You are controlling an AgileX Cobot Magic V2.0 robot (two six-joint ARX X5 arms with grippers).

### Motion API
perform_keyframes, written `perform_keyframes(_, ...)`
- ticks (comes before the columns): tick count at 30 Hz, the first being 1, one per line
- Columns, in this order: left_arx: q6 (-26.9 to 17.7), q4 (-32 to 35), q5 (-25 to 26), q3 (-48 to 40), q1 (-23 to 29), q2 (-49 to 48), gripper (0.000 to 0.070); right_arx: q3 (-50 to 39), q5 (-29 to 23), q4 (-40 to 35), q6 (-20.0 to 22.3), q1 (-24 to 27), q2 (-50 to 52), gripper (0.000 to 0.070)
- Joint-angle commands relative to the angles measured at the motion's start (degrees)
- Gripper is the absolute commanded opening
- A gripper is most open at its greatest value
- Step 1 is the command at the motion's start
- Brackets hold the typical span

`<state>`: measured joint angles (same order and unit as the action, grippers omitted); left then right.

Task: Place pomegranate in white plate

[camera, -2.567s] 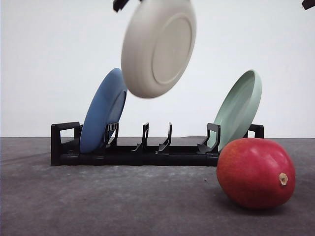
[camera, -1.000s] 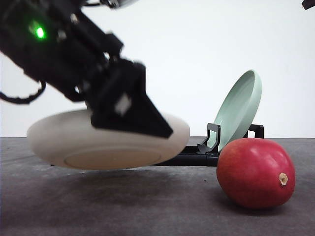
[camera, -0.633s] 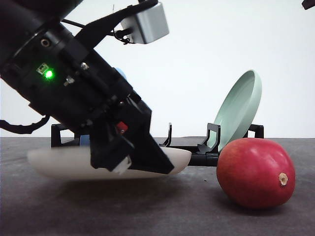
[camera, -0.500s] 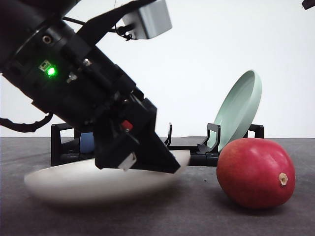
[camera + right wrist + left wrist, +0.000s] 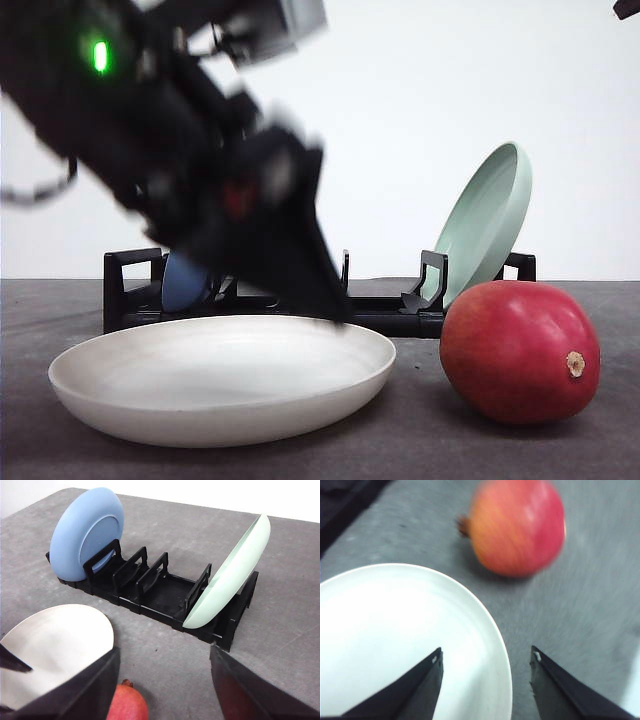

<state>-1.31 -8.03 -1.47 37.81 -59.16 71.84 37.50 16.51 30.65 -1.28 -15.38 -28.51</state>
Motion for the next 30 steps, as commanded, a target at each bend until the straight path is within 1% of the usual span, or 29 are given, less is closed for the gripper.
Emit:
perform_keyframes(1,4.5,-3.4,2.1,1.2,0.9,-1.2,0.0325,0.9,0.0,-0.3,0.2,-0.2,-0.1,0.0359)
perform_keyframes(5,8.0,-9.3,7.0,2.0,6.5,-6.2,0.0325,0.9,0.0,0.2,0.2,-0.2,-0.1,0.0359)
perform_keyframes(7,9.3,-11.8,8.3,2.0,9.9,-8.7,0.0325,0.9,0.0,0.5,0.2,-0.2,-0.1,0.0359)
perform_keyframes(17,9.9,-22.6,8.6,2.0,28.7,-19.0,0.0325,0.9,0.2,3.0,-0.3,-0.2,-0.2,0.0359)
perform_keyframes(20,9.9,-25.0,8.6,2.0,33.8,-21.3,0.0325,0.9,1.0,4.0,-1.6,-0.2,-0.2,0.0359)
perform_keyframes(24,9.7,-27.1,9.9,2.0,39.6,-24.0,0.0325,0.9,4.4,4.9,-3.9,-0.2,-0.2,0.0360)
perform_keyframes(28,9.3,-28.3,10.4,2.0,44.2,-25.9,0.0325,0.9,7.6,6.8,-6.6,-0.2,-0.2,0.0359)
perform_keyframes(30,9.2,-28.7,10.4,2.0,45.7,-26.5,0.0325,0.9,8.1,8.5,-8.7,-0.4,-0.3,0.0361)
